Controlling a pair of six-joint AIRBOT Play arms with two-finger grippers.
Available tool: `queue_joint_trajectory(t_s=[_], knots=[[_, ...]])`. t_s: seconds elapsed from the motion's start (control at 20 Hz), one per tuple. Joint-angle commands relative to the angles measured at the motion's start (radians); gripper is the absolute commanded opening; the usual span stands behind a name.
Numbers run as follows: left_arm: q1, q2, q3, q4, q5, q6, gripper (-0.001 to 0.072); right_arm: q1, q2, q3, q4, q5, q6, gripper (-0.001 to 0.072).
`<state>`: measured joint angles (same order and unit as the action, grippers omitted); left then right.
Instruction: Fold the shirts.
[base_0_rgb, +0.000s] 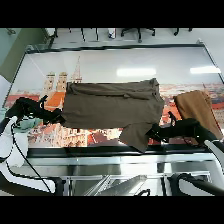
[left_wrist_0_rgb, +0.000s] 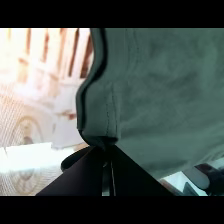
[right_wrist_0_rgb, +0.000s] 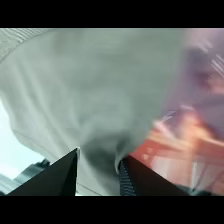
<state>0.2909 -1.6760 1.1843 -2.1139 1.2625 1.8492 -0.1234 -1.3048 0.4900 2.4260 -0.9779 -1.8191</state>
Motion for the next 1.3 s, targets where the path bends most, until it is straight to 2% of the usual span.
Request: queue_joint_trajectory(t_s=[0.0, 0.05, 0.2, 0.3, 0.45, 0.55, 0.6, 0.7, 0.8, 0.95, 1.15, 1.25], knots=[[-0.011, -0.001, 0.035, -0.01, 0.014, 0.001, 0.002, 0.055, -0.052, 0.025, -0.005, 0.075, -0.025, 0.0197], [-0.016, -0.001, 0.044, -0.008, 0.016, 0.001, 0.002, 0.054, -0.05, 0.053, -0.006, 0.073, -0.042, 0.0022], [-0.02, 0.006, 0.068, -0.007, 0.061, -0.002, 0.002, 0.053, -0.014, 0.126, -0.027, 0.046, -0.041, 0.0018], [-0.015, 0.026, 0.06, 0.046, 0.1, -0.035, 0.002, 0.049, 0.04, 0.129, -0.085, 0.019, 0.006, 0.0018], [-0.011, 0.094, -0.026, 0.223, 0.119, -0.096, 0.0019, 0.048, 0.153, 0.117, -0.363, -0.073, 0.195, 0.0018], [0.008, 0.152, -0.112, 0.292, 0.125, -0.101, 0.0019, 0.045, 0.246, 0.106, -0.55, -0.157, 0.317, 0.0018], [0.025, 0.179, -0.153, 0.299, 0.125, -0.1, 0.002, 0.045, 0.298, 0.106, -0.623, -0.204, 0.356, 0.0018], [0.062, 0.225, -0.213, 0.312, 0.111, -0.1, 0.002, 0.045, 0.389, 0.106, -0.671, -0.255, 0.377, 0.0018], [0.075, 0.251, -0.234, 0.312, 0.099, -0.098, 0.002, 0.046, 0.451, 0.107, -0.66, -0.214, 0.373, 0.0018], [0.046, 0.257, -0.171, 0.295, 0.098, -0.099, 0.002, 0.046, 0.439, 0.129, -0.541, -0.028, 0.261, 0.0018], [-0.058, 0.194, 0.047, 0.244, 0.077, -0.109, 0.002, 0.048, 0.244, 0.286, -0.314, 0.195, 0.085, 0.0019], [-0.102, 0.118, 0.189, 0.245, 0.072, -0.137, 0.002, 0.048, 0.114, 0.419, -0.29, 0.228, 0.064, 0.0019]])
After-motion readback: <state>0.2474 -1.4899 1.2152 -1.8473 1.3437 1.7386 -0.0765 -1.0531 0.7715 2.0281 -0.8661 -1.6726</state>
